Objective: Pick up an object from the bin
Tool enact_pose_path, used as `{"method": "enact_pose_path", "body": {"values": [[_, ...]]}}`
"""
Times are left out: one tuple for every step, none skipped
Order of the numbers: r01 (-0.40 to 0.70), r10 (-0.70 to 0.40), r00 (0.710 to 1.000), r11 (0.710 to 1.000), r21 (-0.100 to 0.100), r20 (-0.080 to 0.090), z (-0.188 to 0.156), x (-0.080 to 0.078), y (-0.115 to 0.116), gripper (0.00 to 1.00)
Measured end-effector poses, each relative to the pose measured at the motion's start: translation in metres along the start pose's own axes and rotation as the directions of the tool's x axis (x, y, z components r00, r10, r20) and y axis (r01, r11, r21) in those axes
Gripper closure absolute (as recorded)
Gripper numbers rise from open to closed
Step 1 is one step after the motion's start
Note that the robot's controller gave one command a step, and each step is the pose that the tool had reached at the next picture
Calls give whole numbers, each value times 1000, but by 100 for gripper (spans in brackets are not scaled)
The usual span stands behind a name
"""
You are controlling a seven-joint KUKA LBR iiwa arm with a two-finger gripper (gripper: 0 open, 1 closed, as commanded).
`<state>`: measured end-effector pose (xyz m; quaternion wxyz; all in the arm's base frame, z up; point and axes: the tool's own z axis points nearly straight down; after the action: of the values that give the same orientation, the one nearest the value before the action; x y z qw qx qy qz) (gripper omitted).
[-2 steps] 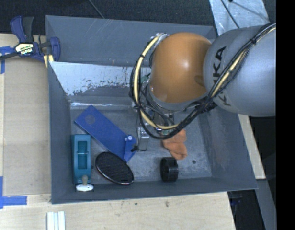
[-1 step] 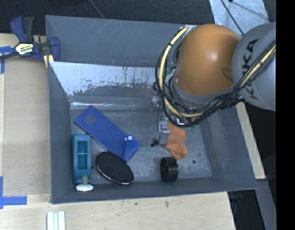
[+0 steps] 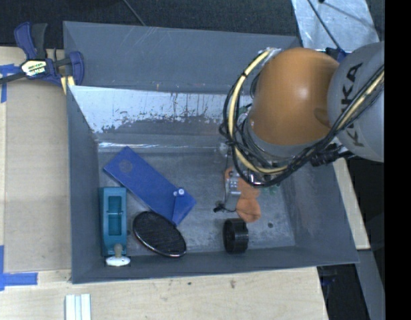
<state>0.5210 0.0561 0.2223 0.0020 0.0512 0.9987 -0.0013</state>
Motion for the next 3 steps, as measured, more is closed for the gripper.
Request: {"method": "enact_pose_path", "body": {"values": [[-5, 5, 1000, 1000, -5, 4, 58, 5, -7, 0], [17, -17, 1000, 1000, -2, -7, 98, 32, -22, 0], [-8, 8, 1000, 1000, -3, 0, 135, 23, 1, 0]]}}
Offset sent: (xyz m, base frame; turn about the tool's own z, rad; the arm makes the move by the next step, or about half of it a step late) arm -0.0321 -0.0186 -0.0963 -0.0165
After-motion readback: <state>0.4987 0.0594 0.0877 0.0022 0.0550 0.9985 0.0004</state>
